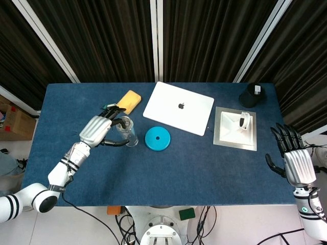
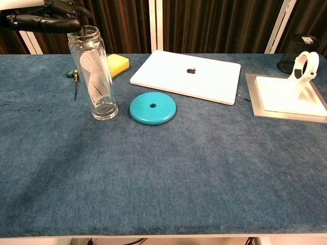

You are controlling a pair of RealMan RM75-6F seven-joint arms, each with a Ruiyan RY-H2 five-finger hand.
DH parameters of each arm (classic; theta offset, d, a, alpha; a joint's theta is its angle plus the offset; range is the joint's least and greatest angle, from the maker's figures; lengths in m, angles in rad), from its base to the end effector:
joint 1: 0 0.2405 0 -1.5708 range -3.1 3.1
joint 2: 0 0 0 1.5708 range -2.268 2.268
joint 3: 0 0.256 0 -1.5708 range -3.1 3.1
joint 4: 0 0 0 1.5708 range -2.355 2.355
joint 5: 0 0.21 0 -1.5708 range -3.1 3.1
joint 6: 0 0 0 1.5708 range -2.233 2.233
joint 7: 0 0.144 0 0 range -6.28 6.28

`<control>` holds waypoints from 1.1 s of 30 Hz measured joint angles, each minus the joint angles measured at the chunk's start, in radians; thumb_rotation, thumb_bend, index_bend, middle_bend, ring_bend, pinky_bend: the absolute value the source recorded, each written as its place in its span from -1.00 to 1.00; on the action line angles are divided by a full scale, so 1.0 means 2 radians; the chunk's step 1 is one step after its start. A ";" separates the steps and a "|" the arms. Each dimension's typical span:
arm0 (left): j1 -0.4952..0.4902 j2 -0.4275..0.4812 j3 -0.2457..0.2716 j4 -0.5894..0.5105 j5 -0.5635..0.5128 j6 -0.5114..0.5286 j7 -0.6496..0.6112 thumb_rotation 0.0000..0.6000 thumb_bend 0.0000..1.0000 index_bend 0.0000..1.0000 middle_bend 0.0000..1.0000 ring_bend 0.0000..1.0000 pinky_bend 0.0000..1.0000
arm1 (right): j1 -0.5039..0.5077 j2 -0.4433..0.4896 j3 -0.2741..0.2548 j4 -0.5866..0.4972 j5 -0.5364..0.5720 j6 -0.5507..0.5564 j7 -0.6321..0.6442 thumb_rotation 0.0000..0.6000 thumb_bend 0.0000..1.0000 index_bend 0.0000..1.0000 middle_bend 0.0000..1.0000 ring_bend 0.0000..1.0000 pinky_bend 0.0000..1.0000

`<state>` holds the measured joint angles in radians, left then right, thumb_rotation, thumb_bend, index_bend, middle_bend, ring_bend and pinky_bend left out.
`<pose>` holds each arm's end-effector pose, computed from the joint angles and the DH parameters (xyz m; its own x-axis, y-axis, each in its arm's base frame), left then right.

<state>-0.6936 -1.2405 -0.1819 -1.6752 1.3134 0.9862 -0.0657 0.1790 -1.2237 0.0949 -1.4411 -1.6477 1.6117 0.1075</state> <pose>-0.1459 0.3383 0.0727 0.2417 0.2691 0.9323 0.9020 -0.4165 -0.1136 -0.2857 -0.2164 0.1548 0.3272 0.1881 0.9260 -0.8983 -0.2421 0.3666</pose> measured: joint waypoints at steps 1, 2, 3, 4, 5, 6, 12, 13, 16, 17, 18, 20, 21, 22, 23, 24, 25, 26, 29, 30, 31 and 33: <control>-0.001 0.000 0.000 0.000 0.000 -0.001 0.000 -0.52 -0.85 -0.13 -0.83 -0.95 -0.69 | 0.000 0.000 0.000 0.000 0.000 0.000 0.000 1.00 -0.24 -1.00 -1.00 -1.00 -0.98; -0.002 -0.001 -0.001 0.000 0.000 -0.002 -0.001 -0.52 -0.85 -0.13 -0.83 -0.95 -0.69 | 0.000 0.000 0.000 0.001 0.000 0.000 0.000 1.00 -0.24 -1.00 -1.00 -1.00 -0.98; -0.003 -0.002 -0.002 0.000 0.000 -0.003 -0.002 -0.52 -0.85 -0.13 -0.84 -0.95 -0.69 | 0.000 -0.001 0.000 0.001 0.000 -0.001 0.001 1.00 -0.24 -1.00 -1.00 -1.00 -0.98; -0.004 -0.002 -0.002 0.001 -0.001 -0.003 -0.002 -0.51 -0.85 -0.13 -0.84 -0.95 -0.69 | 0.000 -0.001 0.000 0.002 0.000 -0.001 0.001 1.00 -0.24 -1.00 -1.00 -1.00 -0.98; -0.005 -0.004 -0.003 0.002 -0.001 -0.005 -0.002 -0.52 -0.85 -0.13 -0.84 -0.95 -0.69 | 0.000 -0.001 0.000 0.002 0.000 -0.002 0.002 1.00 -0.24 -1.00 -1.00 -1.00 -0.98; -0.007 -0.005 -0.004 0.003 -0.002 -0.006 -0.001 -0.51 -0.85 -0.14 -0.84 -0.95 -0.69 | 0.001 -0.002 0.000 0.003 0.000 -0.002 0.002 1.00 -0.24 -1.00 -1.00 -1.00 -0.97; -0.014 -0.011 -0.005 0.008 -0.008 -0.016 0.003 -0.48 -0.85 -0.14 -0.84 -0.95 -0.69 | -0.001 -0.001 0.000 0.005 0.002 -0.001 0.004 1.00 -0.24 -1.00 -1.00 -1.00 -0.98; -0.014 -0.011 -0.004 0.008 -0.009 -0.017 0.003 -0.47 -0.85 -0.13 -0.84 -0.95 -0.69 | -0.001 -0.001 0.000 0.005 0.003 -0.001 0.005 1.00 -0.24 -1.00 -1.00 -1.00 -0.98; -0.015 -0.012 -0.003 0.010 -0.011 -0.019 0.004 -0.47 -0.85 -0.13 -0.83 -0.95 -0.69 | -0.001 -0.001 0.000 0.006 0.004 -0.001 0.006 1.00 -0.24 -1.00 -1.00 -1.00 -0.98; -0.015 -0.012 -0.003 0.011 -0.011 -0.020 0.004 -0.47 -0.85 -0.13 -0.83 -0.95 -0.69 | -0.001 -0.001 0.000 0.006 0.004 -0.001 0.006 1.00 -0.24 -1.00 -1.00 -1.00 -0.98; -0.016 -0.013 -0.002 0.011 -0.011 -0.020 0.005 -0.46 -0.85 -0.13 -0.84 -0.95 -0.69 | -0.001 -0.001 0.000 0.006 0.004 -0.002 0.006 1.00 -0.24 -1.00 -1.00 -1.00 -0.98; -0.016 -0.013 -0.002 0.011 -0.012 -0.021 0.005 -0.46 -0.85 -0.12 -0.83 -0.95 -0.69 | -0.001 -0.001 0.000 0.007 0.003 -0.002 0.007 1.00 -0.24 -1.00 -1.00 -1.00 -0.98; -0.016 -0.013 -0.001 0.012 -0.011 -0.021 0.006 -0.46 -0.85 -0.12 -0.83 -0.95 -0.69 | -0.001 -0.002 -0.001 0.007 0.003 -0.002 0.007 1.00 -0.24 -1.00 -1.00 -1.00 -0.98; -0.016 -0.013 -0.001 0.012 -0.011 -0.021 0.006 -0.46 -0.85 -0.12 -0.83 -0.95 -0.69 | -0.001 -0.002 -0.001 0.007 0.003 -0.001 0.007 1.00 -0.24 -1.00 -1.00 -1.00 -0.98; -0.016 -0.013 0.000 0.012 -0.010 -0.021 0.007 -0.46 -0.85 -0.11 -0.83 -0.95 -0.69 | -0.001 -0.002 -0.001 0.007 0.003 -0.001 0.007 1.00 -0.24 -1.00 -1.00 -1.00 -0.98; -0.016 -0.013 0.000 0.012 -0.009 -0.021 0.008 -0.47 -0.85 -0.11 -0.83 -0.95 -0.69 | -0.001 -0.002 0.000 0.007 0.003 -0.001 0.007 1.00 -0.24 -1.00 -1.00 -1.00 -0.98; -0.016 -0.012 0.001 0.012 -0.008 -0.021 0.008 -0.46 -0.85 -0.11 -0.83 -0.95 -0.69 | -0.002 -0.001 0.000 0.007 0.003 -0.001 0.006 1.00 -0.24 -1.00 -1.00 -1.00 -0.98; -0.016 -0.012 0.001 0.011 -0.007 -0.020 0.008 -0.46 -0.85 -0.11 -0.83 -0.95 -0.69 | -0.002 -0.001 0.000 0.007 0.003 -0.001 0.006 1.00 -0.24 -1.00 -1.00 -1.00 -0.98; -0.015 -0.012 0.000 0.011 -0.006 -0.016 0.007 -0.40 -0.85 -0.11 -0.83 -0.95 -0.69 | -0.002 -0.001 0.000 0.005 0.003 -0.001 0.005 1.00 -0.24 -1.00 -1.00 -1.00 -0.98; -0.015 -0.012 0.000 0.011 -0.006 -0.015 0.006 -0.38 -0.85 -0.11 -0.83 -0.95 -0.69 | -0.002 0.000 0.000 0.005 0.003 -0.001 0.004 1.00 -0.24 -1.00 -1.00 -1.00 -0.98; -0.015 -0.012 0.000 0.011 -0.005 -0.014 0.006 -0.36 -0.85 -0.12 -0.83 -0.95 -0.69 | -0.002 0.000 0.000 0.005 0.003 -0.001 0.004 1.00 -0.24 -1.00 -1.00 -1.00 -0.98; -0.015 -0.012 -0.001 0.011 -0.004 -0.011 0.006 -0.33 -0.85 -0.12 -0.83 -0.95 -0.69 | -0.001 0.000 0.000 0.004 0.003 -0.001 0.004 1.00 -0.24 -1.00 -1.00 -1.00 -0.98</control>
<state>-0.7226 -1.2643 -0.1845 -1.6535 1.3050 0.9638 -0.0538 0.1762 -1.2244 0.0948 -1.4325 -1.6421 1.6097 0.1149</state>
